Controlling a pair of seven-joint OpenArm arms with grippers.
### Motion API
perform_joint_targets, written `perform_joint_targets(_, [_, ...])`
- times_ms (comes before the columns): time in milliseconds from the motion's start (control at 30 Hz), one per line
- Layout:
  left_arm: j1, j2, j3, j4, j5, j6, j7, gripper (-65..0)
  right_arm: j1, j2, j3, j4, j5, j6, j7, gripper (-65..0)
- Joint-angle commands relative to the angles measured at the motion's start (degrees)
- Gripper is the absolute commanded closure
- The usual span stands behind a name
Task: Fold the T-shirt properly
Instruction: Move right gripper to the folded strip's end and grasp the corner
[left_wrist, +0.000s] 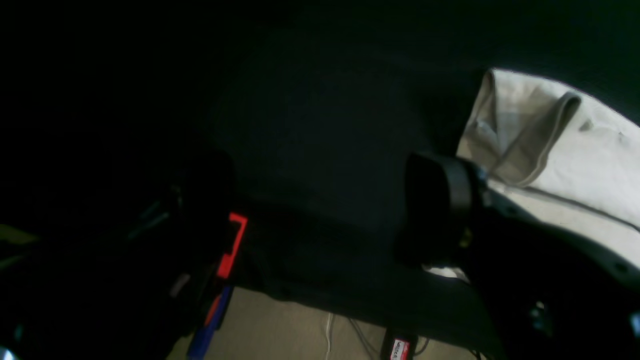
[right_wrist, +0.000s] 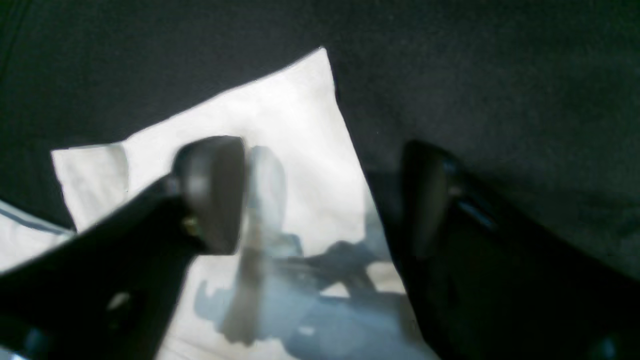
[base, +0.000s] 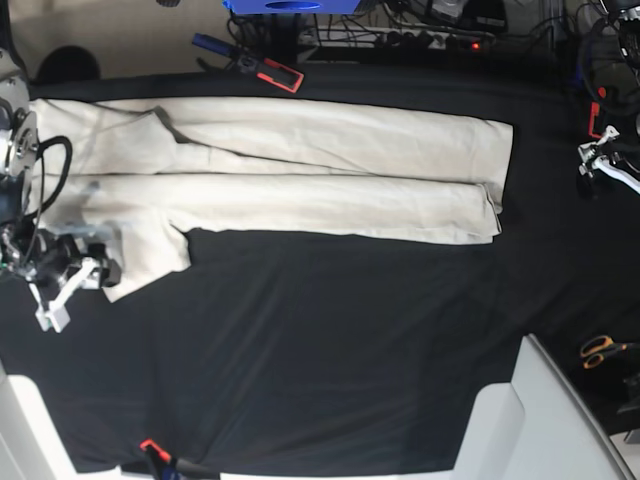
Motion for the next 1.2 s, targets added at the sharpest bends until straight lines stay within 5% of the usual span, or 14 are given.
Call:
perform_joint_targets(0, [-0.23, -1.21, -0.40, 0.96, -0.42, 0.04, -0.89, -51.7, 1.14, 0.76, 0.00, 0.64, 0.01, 0.36, -0.47, -30.5])
perform_joint_targets(133, [-0.32, -1.12, -0.31, 0.96, -0.42, 0.04, -0.89, -51.7, 1.14, 0.76, 0.00, 0.73, 0.01, 0.36, -0.56, 0.0])
perform_joint_targets(333, [-0.15, -1.03, -0.22, 0.96, -0.42, 0.04, -0.89, -51.7, 1.05, 0.76, 0.09, 6.09, 0.10, 0.36, -2.41, 0.0])
perform_joint_targets(533, [-0.41, -1.29, 3.74, 0.87, -0.42, 0.04, -0.89, -51.7, -5.55, -0.73, 0.53, 29.30, 0.28, 0.36, -20.60, 0.0])
perform_joint_targets(800, [-3.40, -1.29, 7.08, -2.47, -0.33, 0.04, -0.89, -51.7, -20.75, -4.95, 1.49, 60.95, 0.28, 0.36, -37.48, 0.0])
perform_joint_targets(1167, [-5.68, -1.38, 7.08, -6.34, -0.33, 0.04, -0.98, -51.7, -34.64, -9.70, 7.30, 79.06, 0.28, 0.36, -45.13, 0.0])
